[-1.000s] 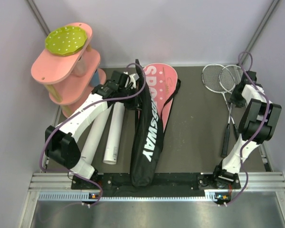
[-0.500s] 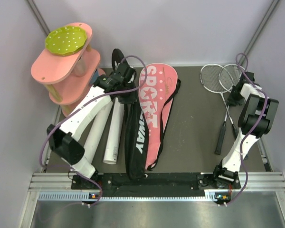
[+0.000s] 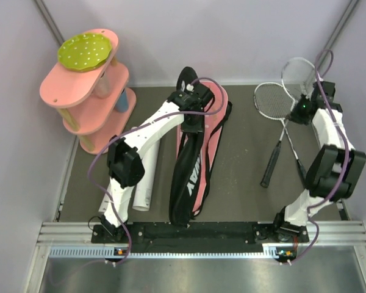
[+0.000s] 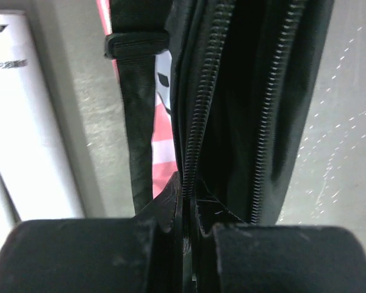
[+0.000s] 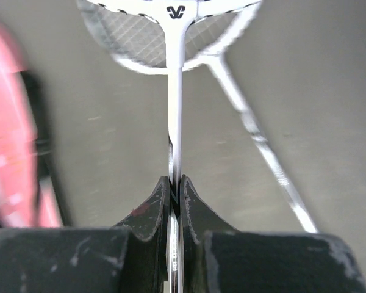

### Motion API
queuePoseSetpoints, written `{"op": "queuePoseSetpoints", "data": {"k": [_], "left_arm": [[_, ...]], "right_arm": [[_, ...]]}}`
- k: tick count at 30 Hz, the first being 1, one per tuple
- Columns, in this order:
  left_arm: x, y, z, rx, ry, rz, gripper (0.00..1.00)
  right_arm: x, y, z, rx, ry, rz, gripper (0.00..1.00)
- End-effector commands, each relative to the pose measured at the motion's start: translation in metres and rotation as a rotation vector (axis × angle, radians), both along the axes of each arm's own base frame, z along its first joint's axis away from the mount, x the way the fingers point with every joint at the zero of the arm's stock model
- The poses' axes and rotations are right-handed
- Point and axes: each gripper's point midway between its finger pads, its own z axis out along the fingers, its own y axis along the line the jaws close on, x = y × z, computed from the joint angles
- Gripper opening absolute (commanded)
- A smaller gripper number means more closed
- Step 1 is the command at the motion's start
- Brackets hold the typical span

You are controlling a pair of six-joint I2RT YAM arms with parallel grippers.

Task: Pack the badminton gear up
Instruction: Pick up the racket from the center of the board, then place the racket in the racket bag.

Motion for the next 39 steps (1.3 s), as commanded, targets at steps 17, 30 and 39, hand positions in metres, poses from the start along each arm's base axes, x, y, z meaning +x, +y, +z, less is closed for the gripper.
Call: {"op": "queuePoseSetpoints", "data": {"k": [17, 30, 39], "left_arm": [[0.018, -0.09, 0.016, -0.699, 0.031, 0.11, 0.0], [0.025, -0.084, 0.036, -0.727, -0.015, 0.137, 0.0], [0.023, -0.075, 0.048, -0.739, -0.056, 0.159, 0.0]], "right_arm": [[-0.163, 0.251, 0.18, 1.024, -0.456, 0.66, 0.0], [-0.252, 0.298, 0.211, 1.433, -0.372, 0.791, 0.0], [-0.264, 0.301, 0.156, 1.361, -0.25, 0.693, 0.0]]}}
